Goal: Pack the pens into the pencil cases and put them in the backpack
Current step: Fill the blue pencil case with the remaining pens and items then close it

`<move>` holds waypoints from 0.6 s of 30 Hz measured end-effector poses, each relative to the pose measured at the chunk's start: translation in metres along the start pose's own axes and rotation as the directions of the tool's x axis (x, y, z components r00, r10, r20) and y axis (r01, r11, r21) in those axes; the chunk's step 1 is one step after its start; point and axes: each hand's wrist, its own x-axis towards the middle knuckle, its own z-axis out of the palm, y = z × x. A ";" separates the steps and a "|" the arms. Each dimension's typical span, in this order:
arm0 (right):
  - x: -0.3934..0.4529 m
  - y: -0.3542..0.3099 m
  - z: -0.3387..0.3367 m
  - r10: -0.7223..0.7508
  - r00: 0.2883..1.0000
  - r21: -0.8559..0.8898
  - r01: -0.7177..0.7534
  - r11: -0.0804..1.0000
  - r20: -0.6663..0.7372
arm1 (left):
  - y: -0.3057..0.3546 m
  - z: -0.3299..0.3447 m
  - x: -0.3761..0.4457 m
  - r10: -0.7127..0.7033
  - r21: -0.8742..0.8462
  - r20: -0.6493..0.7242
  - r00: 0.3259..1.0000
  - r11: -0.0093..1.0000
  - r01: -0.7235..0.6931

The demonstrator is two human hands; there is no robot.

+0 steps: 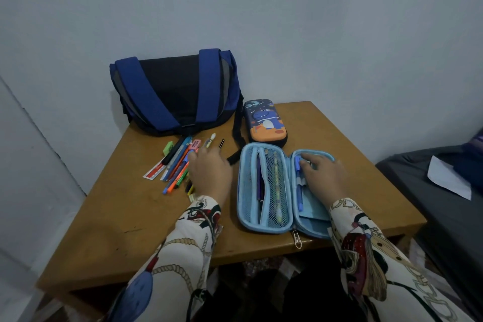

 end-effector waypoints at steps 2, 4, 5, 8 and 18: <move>-0.001 -0.001 -0.001 0.002 1.000 0.015 -0.001 1.000 -0.022 | -0.012 -0.001 0.001 -0.013 0.211 0.052 0.999 0.977 0.002; -0.003 -0.002 -0.001 0.007 0.999 0.020 -0.007 1.000 -0.040 | -0.017 0.000 0.003 -0.007 0.330 0.085 0.996 0.944 -0.022; -0.003 -0.003 -0.001 0.013 0.999 0.026 -0.012 1.000 -0.045 | -0.017 0.000 0.005 -0.004 0.357 0.096 0.995 0.934 -0.031; -0.003 -0.003 -0.001 0.016 0.999 0.039 -0.015 0.999 -0.045 | -0.013 -0.001 0.010 -0.008 0.383 0.134 0.991 0.923 -0.044; -0.003 -0.002 -0.001 0.024 0.999 0.029 -0.023 0.999 -0.029 | -0.003 -0.005 0.018 0.042 0.391 0.226 0.973 0.911 -0.130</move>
